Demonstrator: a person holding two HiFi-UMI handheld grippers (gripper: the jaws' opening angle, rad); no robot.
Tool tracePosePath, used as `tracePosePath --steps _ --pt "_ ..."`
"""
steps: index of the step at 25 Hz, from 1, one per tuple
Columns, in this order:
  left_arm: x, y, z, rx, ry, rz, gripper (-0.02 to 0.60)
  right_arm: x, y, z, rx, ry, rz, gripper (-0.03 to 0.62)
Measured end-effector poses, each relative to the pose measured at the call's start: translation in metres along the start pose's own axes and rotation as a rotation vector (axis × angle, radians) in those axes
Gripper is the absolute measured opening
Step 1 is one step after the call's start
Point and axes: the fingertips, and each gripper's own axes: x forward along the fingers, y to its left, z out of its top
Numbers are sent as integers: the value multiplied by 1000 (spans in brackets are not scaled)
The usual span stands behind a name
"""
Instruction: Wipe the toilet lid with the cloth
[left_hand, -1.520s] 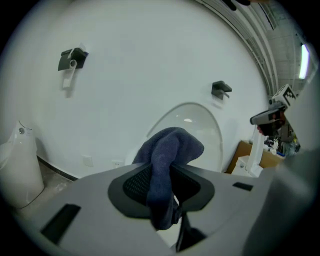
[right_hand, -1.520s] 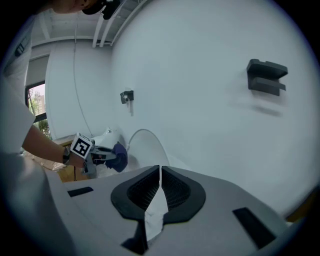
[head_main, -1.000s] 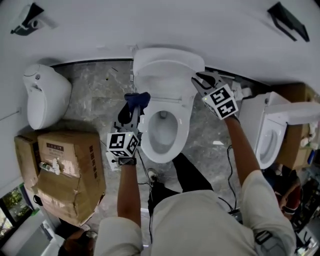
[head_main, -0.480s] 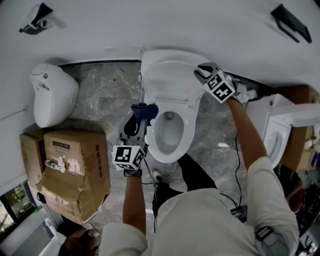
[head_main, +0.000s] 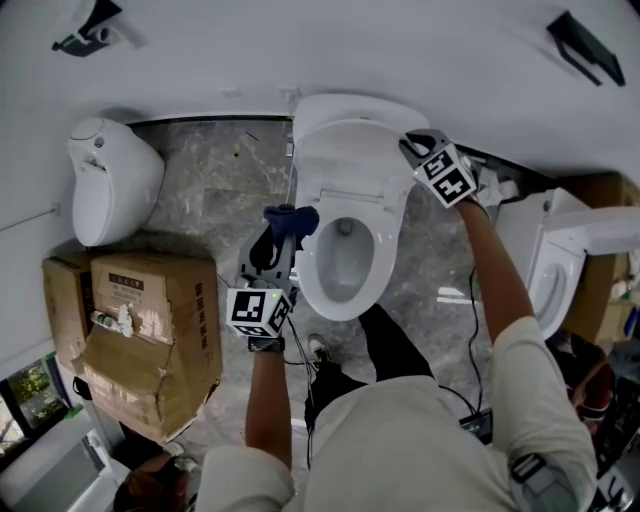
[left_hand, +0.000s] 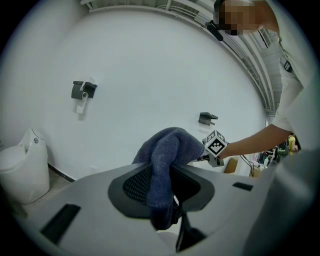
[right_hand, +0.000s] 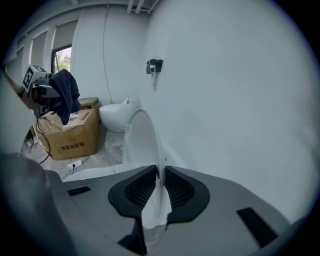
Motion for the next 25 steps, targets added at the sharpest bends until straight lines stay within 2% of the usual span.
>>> tracePosePath --steps 6,9,13,20,25 --pt "-21 0 9 -8 -20 -1 102 -16 23 0 49 17 24 77" --pt "-36 -2 13 -3 -21 0 102 -30 39 -3 121 8 58 82" --pt "-61 -1 20 3 -32 2 101 -46 63 -9 185 -13 53 97" --pt "-107 -2 11 17 -32 -9 101 -73 117 -23 142 -23 33 110" --pt "-145 -13 4 55 -17 -52 101 -88 153 -37 119 -6 -13 117"
